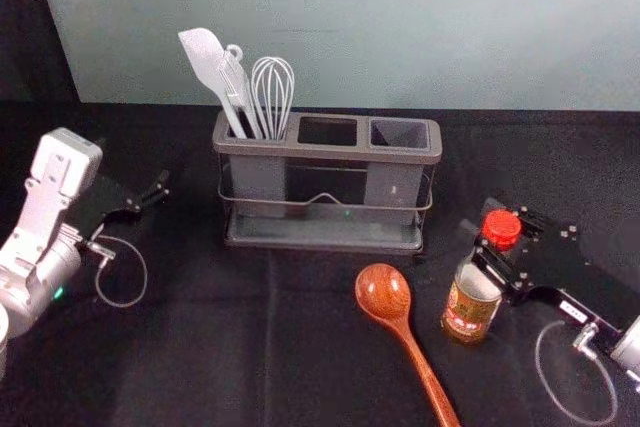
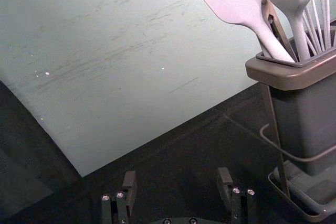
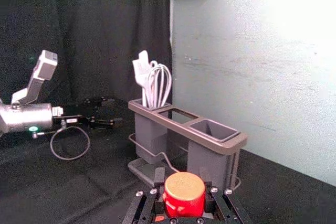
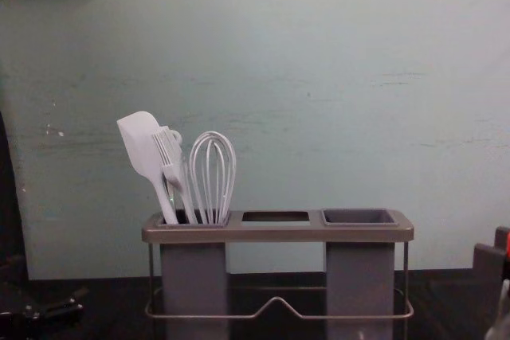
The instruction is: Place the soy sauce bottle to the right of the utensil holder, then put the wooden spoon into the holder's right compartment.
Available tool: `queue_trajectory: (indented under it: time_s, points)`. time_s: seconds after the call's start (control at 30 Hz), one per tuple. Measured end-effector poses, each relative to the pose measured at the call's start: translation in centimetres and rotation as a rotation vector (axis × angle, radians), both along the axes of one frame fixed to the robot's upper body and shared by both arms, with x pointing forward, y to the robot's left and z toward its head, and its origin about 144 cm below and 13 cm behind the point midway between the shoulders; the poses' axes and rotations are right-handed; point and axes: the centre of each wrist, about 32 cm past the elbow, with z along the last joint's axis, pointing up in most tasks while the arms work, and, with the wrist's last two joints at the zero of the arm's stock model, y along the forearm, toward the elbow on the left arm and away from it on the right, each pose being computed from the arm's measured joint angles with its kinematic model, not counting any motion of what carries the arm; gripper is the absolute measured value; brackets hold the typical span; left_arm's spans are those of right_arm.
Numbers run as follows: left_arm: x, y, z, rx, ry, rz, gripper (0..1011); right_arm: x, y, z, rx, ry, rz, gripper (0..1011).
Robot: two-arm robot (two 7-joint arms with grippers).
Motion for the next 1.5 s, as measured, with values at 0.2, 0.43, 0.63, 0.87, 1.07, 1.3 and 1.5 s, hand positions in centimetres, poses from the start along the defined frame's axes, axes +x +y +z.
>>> queue_trajectory:
  time_s: [0.2, 0.43, 0.63, 0.87, 1.07, 1.3, 1.5]
  points:
    - [0.0, 0.0, 0.0, 0.000, 0.000, 0.000, 1005, 0.5, -0.6, 0.3, -0.007, -0.007, -0.024, 386]
    - [0.0, 0.0, 0.0, 0.000, 0.000, 0.000, 1005, 1.7, -1.2, 0.3, -0.013, -0.016, -0.069, 386]
    - [0.0, 0.0, 0.0, 0.000, 0.000, 0.000, 1005, 2.9, -1.3, 0.2, -0.012, -0.023, -0.094, 386]
    - [0.0, 0.0, 0.0, 0.000, 0.000, 0.000, 1005, 4.4, -1.2, 0.0, -0.010, -0.026, -0.121, 386]
    - [0.0, 0.0, 0.0, 0.000, 0.000, 0.000, 1005, 6.0, -1.2, -0.2, -0.012, -0.023, -0.146, 386]
    - [0.0, 0.0, 0.0, 0.000, 0.000, 0.000, 1005, 7.1, -0.9, -0.6, -0.005, -0.015, -0.157, 386]
    - [0.0, 0.0, 0.0, 0.000, 0.000, 0.000, 1005, 8.0, -0.3, -1.0, 0.011, -0.020, -0.162, 386]
